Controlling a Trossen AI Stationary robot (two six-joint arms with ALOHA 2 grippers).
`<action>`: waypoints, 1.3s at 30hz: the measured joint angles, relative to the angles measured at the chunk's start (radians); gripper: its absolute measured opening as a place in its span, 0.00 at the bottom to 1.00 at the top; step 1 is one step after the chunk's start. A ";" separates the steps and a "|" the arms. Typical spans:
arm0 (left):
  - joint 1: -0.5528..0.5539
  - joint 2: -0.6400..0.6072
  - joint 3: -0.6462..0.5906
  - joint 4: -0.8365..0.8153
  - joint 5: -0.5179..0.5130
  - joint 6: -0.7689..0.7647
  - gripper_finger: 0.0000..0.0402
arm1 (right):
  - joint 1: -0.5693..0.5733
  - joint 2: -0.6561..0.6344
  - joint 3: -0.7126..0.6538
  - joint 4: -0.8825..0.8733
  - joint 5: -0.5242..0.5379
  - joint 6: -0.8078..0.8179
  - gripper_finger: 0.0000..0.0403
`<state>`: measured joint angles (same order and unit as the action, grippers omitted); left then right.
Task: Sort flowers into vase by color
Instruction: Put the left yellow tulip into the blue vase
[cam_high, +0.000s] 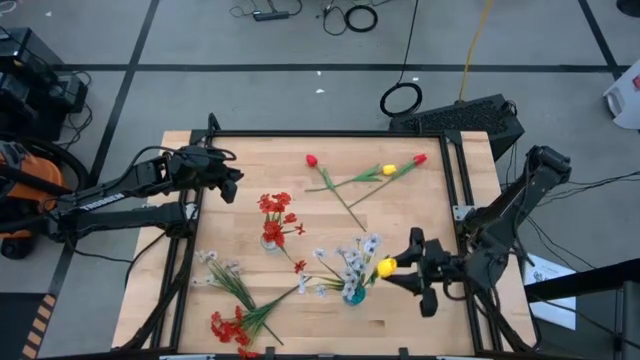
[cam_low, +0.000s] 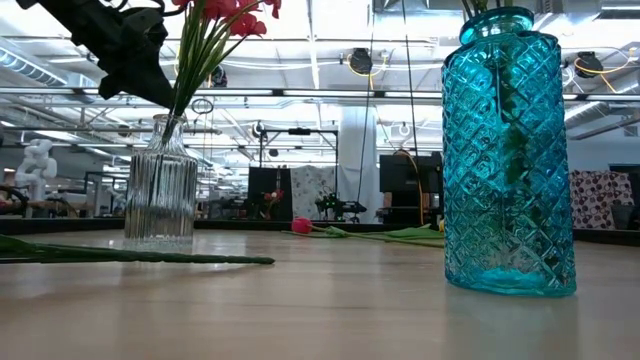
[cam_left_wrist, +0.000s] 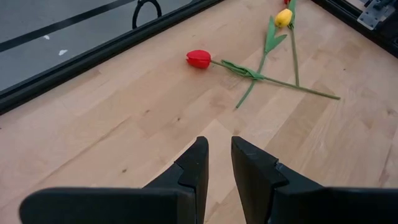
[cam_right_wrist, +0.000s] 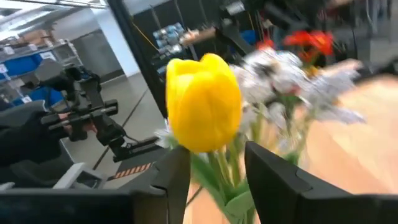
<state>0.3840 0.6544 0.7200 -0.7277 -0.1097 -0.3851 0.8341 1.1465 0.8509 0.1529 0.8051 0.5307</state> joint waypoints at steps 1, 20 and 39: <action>0.000 0.000 0.000 0.000 0.000 0.001 0.18 | 0.000 -0.012 0.000 -0.041 0.000 0.035 0.35; 0.000 0.000 0.000 0.000 -0.009 0.005 0.18 | -0.037 0.019 0.000 -0.143 -0.187 0.141 0.33; 0.000 0.000 0.000 0.001 -0.009 -0.001 0.18 | -0.079 -0.089 0.000 -0.512 -0.224 0.420 0.33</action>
<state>0.3840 0.6541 0.7200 -0.7265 -0.1184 -0.3859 0.7555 1.0573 0.8509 -0.3591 0.5812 0.9511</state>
